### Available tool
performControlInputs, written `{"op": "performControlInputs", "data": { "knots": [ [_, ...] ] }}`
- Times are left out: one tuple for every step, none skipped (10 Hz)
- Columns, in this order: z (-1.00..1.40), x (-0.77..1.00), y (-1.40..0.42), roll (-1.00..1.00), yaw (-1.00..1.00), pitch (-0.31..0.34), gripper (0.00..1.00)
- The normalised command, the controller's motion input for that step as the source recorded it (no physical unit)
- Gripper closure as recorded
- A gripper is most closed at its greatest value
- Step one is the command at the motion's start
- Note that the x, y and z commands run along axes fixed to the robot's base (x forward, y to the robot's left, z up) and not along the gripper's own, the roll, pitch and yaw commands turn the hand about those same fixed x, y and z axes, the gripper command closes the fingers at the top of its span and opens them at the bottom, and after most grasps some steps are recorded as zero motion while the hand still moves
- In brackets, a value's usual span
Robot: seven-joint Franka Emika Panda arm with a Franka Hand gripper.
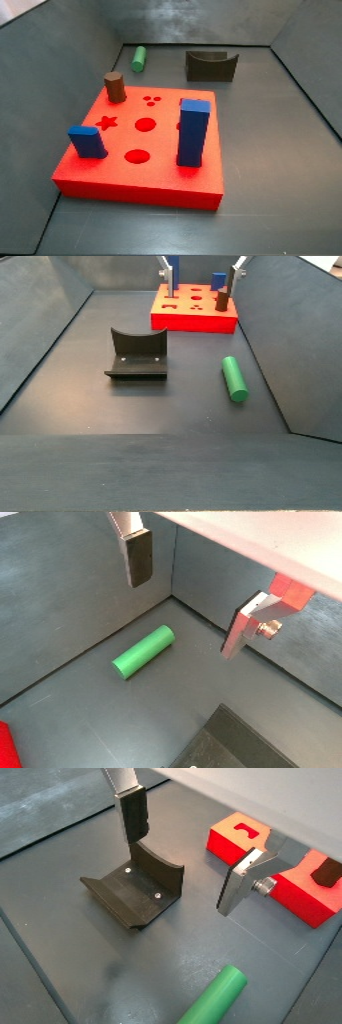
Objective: Pick up the round object. Move up. Place the round object on the fixture. Regrasp the round object. Move to above the board. Insert the round object.
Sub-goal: Pick up the round object.
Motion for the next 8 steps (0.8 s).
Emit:
{"op": "performControlInputs", "data": {
  "knots": [
    [-0.66,-0.39,0.2,0.0,-0.08,-0.116,0.0],
    [-1.0,-0.42,0.16,-0.02,-0.07,-0.126,0.0],
    [-1.0,-0.54,0.19,-0.04,-0.1,-0.139,0.0],
    [-0.99,-0.53,0.17,-0.04,-0.11,-0.141,0.0],
    [-0.96,-0.5,0.17,-0.04,-0.11,-0.157,0.0],
    [-0.95,-0.48,0.16,-0.04,-0.11,-0.164,0.0],
    [-0.88,-0.35,0.12,-0.1,-0.09,-0.159,0.0],
    [-0.74,-0.04,0.07,-0.21,-0.03,-0.113,0.0]
  ]
}}
